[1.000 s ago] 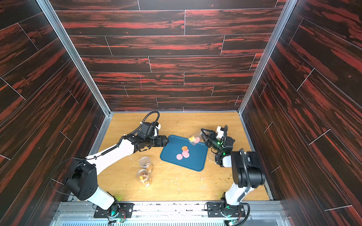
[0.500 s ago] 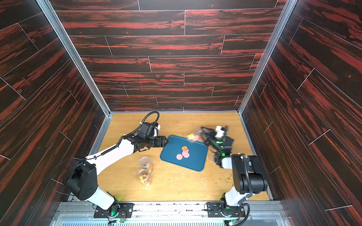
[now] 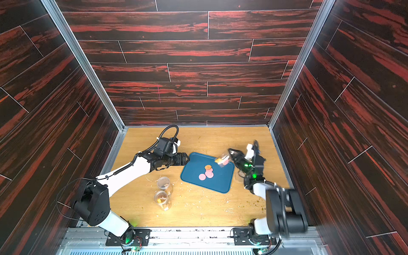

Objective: Pour the cookies out of the jar
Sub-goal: Pour the cookies in the jar onto the tray.

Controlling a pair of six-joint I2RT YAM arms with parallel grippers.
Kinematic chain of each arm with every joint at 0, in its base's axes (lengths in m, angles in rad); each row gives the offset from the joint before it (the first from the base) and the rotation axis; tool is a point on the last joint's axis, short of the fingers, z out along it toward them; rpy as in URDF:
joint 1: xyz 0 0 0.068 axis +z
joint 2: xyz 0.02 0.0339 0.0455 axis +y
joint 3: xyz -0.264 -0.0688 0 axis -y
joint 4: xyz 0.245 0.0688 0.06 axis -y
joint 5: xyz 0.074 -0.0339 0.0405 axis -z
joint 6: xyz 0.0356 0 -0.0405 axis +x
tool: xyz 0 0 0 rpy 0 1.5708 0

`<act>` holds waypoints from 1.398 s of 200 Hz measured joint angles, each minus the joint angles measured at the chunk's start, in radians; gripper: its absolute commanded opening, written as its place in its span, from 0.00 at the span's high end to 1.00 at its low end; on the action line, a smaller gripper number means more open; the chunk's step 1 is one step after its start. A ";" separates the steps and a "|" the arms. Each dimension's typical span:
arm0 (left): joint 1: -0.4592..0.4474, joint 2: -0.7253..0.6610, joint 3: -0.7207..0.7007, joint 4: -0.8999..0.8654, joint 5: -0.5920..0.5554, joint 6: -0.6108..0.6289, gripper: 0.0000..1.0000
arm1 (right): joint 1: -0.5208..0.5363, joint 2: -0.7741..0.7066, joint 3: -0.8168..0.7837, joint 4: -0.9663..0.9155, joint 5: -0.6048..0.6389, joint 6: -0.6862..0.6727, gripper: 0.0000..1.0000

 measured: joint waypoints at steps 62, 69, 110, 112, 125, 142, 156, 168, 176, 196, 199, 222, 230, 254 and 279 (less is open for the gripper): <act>0.000 0.004 -0.003 -0.004 0.011 0.002 0.21 | 0.242 -0.057 0.006 -0.221 0.181 -0.537 0.55; 0.000 0.007 -0.003 -0.006 0.012 0.003 0.21 | 0.274 -0.059 0.014 -0.248 0.192 -0.581 0.55; 0.000 0.020 0.002 -0.035 0.013 0.018 0.21 | 0.352 -0.137 0.141 -0.436 0.286 -0.758 0.55; 0.000 0.020 0.002 -0.036 0.012 0.019 0.21 | 0.356 -0.143 0.145 -0.435 0.288 -0.763 0.55; 0.000 0.020 0.005 -0.039 0.012 0.024 0.21 | 0.370 -0.164 0.156 -0.389 0.297 -0.787 0.55; 0.000 0.020 0.008 -0.050 0.013 0.032 0.21 | 0.379 -0.119 0.140 -0.319 0.301 -0.802 0.54; 0.000 0.020 0.015 -0.061 0.012 0.040 0.20 | 0.385 -0.078 0.106 -0.320 0.313 -0.811 0.54; 0.000 0.020 0.021 -0.066 0.012 0.045 0.21 | 0.386 -0.065 0.084 -0.332 0.319 -0.819 0.54; 0.000 0.020 0.025 -0.071 0.012 0.050 0.20 | 0.388 -0.062 0.079 -0.332 0.322 -0.826 0.54; 0.000 0.020 0.035 -0.082 0.011 0.058 0.20 | 0.390 -0.059 0.084 -0.323 0.326 -0.849 0.54; 0.000 0.020 0.036 -0.083 0.011 0.060 0.20 | 0.390 -0.060 0.088 -0.325 0.326 -0.853 0.54; 0.001 0.020 0.039 -0.087 0.010 0.066 0.20 | 0.394 -0.088 0.153 -0.393 0.340 -0.885 0.54; 0.002 0.020 0.040 -0.093 0.010 0.069 0.21 | 0.397 -0.113 0.166 -0.391 0.342 -0.891 0.54; 0.006 0.020 0.040 -0.109 0.010 0.078 0.20 | 0.402 -0.117 0.147 -0.258 0.341 -0.886 0.55; 0.010 0.020 0.044 -0.128 0.010 0.087 0.20 | 0.423 -0.058 0.076 -0.225 0.352 -0.870 0.54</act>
